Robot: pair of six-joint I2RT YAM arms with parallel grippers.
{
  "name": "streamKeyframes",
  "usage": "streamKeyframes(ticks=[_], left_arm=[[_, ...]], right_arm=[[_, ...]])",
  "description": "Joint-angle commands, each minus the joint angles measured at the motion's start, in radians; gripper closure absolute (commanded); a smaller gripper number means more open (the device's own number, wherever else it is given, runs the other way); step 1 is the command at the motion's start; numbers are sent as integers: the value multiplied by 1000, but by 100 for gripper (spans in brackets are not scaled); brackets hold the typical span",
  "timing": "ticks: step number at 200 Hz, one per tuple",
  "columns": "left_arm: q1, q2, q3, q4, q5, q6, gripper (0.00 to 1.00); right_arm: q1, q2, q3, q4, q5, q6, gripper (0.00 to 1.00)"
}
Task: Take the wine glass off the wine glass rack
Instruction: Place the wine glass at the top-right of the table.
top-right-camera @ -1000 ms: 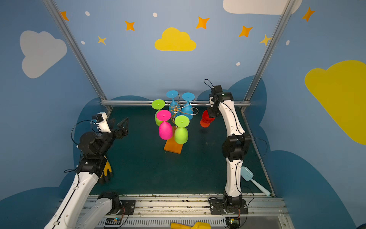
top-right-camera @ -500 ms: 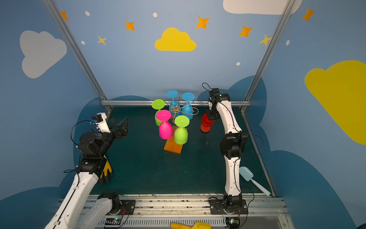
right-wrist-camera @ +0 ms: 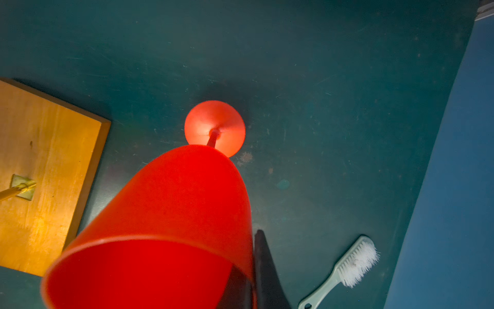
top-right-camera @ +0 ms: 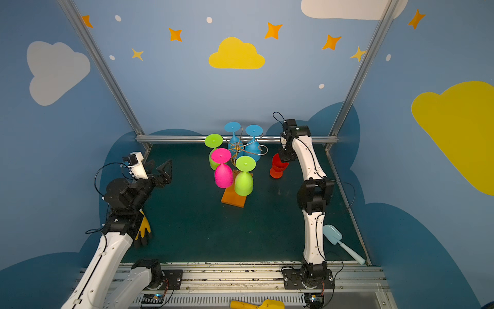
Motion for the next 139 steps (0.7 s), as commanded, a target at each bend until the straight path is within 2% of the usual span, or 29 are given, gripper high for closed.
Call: streamKeyframes(ticks=[1,107,139], left_arm=[[6,-11,-9,14,11,-6,11],[8,-12,-11,14,17,-8,11],[11,-15,-11,15,18,-9,11]], right_arm=[[-9,11,27,-4,-37,18,95],[-39,-27,26,12,-125,50,82],[-58,-47,25,23,-183,71,79]])
